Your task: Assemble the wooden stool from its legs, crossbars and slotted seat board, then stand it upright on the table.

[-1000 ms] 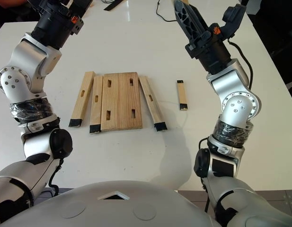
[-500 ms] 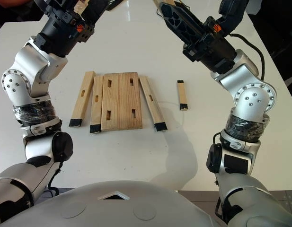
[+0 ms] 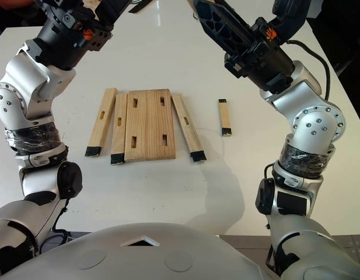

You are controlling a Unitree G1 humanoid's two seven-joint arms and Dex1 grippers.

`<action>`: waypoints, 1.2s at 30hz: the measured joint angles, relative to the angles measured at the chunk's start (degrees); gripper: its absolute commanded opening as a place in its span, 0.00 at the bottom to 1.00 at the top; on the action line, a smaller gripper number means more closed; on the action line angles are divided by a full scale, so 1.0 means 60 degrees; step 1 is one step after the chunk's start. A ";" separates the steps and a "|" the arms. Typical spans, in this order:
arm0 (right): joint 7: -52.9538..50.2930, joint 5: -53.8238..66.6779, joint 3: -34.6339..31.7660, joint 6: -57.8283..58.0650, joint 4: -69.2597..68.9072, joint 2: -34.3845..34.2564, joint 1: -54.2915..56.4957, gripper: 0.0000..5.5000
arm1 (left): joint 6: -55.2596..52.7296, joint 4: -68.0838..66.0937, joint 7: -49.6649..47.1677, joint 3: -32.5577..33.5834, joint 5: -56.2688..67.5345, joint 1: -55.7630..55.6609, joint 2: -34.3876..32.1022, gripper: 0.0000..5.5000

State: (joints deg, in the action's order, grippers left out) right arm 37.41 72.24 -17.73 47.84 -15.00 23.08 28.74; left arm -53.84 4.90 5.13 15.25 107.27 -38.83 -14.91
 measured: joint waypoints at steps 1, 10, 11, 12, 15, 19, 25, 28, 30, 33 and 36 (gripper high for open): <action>-0.0001 0.0007 0.0009 0.0001 -0.0003 0.0016 -0.0010 0.37 | 0.0015 0.0019 0.0021 -0.0045 -0.0001 0.0018 -0.0002 0.65; -0.0012 0.0709 0.0018 0.0223 -0.0389 0.0400 -0.0055 0.37 | -0.0081 0.0129 0.0649 -0.0241 0.0034 -0.0042 -0.0529 0.65; -0.0005 0.0718 0.0023 0.0297 -0.0409 0.0469 -0.0076 0.37 | -0.0118 0.0171 0.0697 -0.0289 0.0076 -0.0042 -0.0602 0.65; 0.0015 0.0729 0.0029 0.0339 -0.0426 0.0567 -0.0119 0.37 | -0.0154 0.0180 0.0739 -0.0333 0.0085 -0.0042 -0.0664 0.65; 0.0254 0.0673 0.0196 0.0412 -0.0618 0.0896 -0.0395 0.37 | -0.0299 0.0197 0.0946 -0.0507 0.0063 -0.0042 -0.0880 0.65; 0.0801 0.0283 0.0575 0.0493 -0.0957 0.1310 -0.1024 0.37 | -0.0501 0.0185 0.1230 -0.0651 -0.0142 -0.0053 -0.1212 0.65; 0.0951 0.0129 0.0702 0.0388 -0.1247 0.1424 -0.1415 0.37 | -0.0543 -0.0015 0.1686 -0.0656 -0.0502 -0.0217 -0.1561 0.65; 0.0942 0.0096 0.0721 0.0327 -0.1277 0.1421 -0.1581 0.37 | -0.0596 -0.0059 0.1809 -0.0656 -0.0645 -0.0221 -0.1626 0.65; 0.0943 0.0056 0.0726 0.0299 -0.1280 0.1421 -0.1632 0.37 | -0.0607 -0.0059 0.1883 -0.0656 -0.0671 -0.0221 -0.1643 0.62; 0.0963 -0.0014 0.0752 0.0270 -0.1280 0.1423 -0.1644 0.37 | -0.0605 -0.0057 0.1934 -0.0656 -0.0861 -0.0220 -0.1645 0.56; 0.1050 -0.0040 0.0773 0.0258 -0.1278 0.1429 -0.1642 0.37 | -0.0604 -0.0031 0.2072 -0.0656 -0.1001 -0.0219 -0.1645 0.48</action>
State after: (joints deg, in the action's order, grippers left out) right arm 43.71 72.00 -13.09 49.39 -22.67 31.65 18.88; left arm -57.47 4.71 17.56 11.32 101.26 -40.14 -24.78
